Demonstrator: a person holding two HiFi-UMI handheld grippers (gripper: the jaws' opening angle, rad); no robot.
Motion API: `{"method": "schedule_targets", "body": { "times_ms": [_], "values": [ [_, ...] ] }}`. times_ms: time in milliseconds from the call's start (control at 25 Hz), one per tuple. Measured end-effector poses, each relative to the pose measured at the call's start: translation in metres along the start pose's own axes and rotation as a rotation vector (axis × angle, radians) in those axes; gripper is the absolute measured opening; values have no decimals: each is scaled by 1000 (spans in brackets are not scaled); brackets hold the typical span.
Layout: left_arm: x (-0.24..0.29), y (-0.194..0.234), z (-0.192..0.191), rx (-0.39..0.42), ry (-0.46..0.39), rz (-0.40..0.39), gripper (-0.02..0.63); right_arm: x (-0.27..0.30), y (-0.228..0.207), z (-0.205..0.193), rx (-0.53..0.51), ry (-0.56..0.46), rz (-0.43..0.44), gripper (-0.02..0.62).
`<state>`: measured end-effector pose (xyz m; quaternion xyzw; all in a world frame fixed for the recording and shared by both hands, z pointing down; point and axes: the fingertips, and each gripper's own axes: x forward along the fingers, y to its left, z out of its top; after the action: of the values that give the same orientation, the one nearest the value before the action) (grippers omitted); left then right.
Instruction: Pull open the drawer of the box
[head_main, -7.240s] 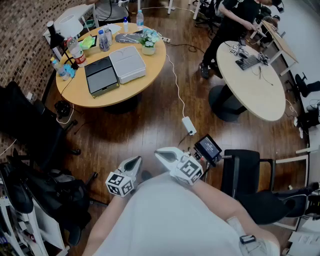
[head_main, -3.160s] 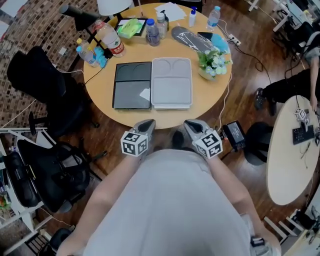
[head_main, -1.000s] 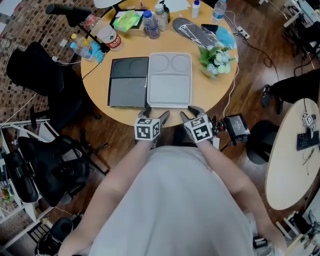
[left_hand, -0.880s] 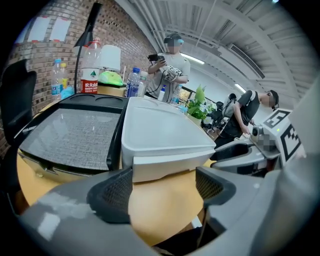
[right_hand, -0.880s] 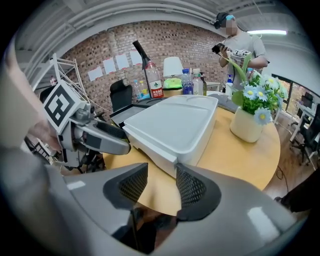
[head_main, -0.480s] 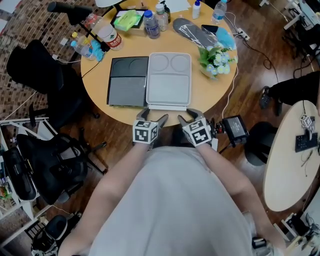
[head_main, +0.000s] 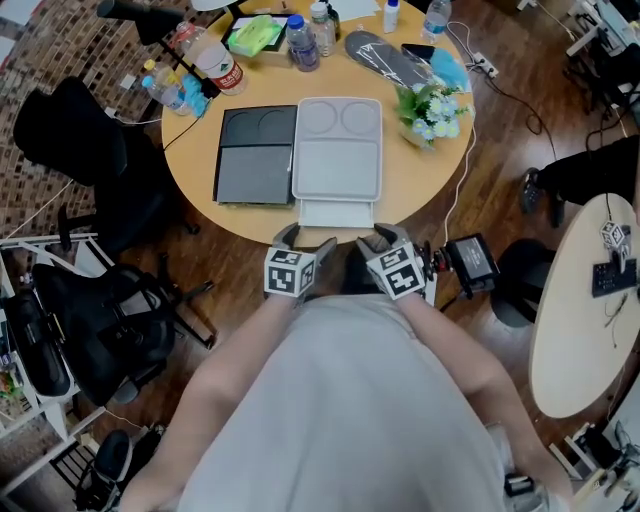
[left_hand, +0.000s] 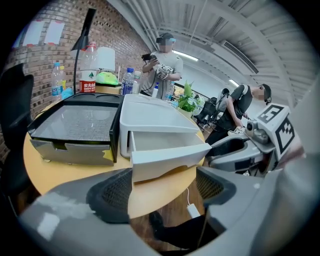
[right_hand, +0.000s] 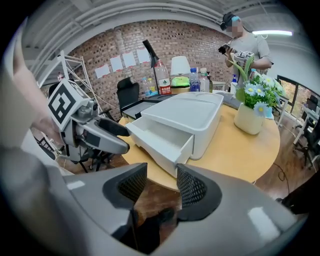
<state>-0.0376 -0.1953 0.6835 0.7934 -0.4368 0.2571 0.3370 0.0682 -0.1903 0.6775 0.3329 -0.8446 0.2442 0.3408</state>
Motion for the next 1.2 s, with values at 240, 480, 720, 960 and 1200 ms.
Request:
{"method": "schedule_targets", "body": {
  "times_ms": [240,480,720,960,1200],
  "values": [
    [-15,-10,-18,1,4,-24,425,-10,17,-13,-1,7,7,179],
    [-29,-19,-36,0,0,-47,428,-18,33,-33,6,13,0,183],
    [-42,-31,-59,-10,14,-95,428,-26,46,-53,9,31,-11,183],
    [-50,-38,-77,10,45,-125,428,-32,57,-64,57,12,-21,183],
    [-57,-42,-90,25,77,-139,428,-36,67,-72,92,6,-21,183]
  ]
}}
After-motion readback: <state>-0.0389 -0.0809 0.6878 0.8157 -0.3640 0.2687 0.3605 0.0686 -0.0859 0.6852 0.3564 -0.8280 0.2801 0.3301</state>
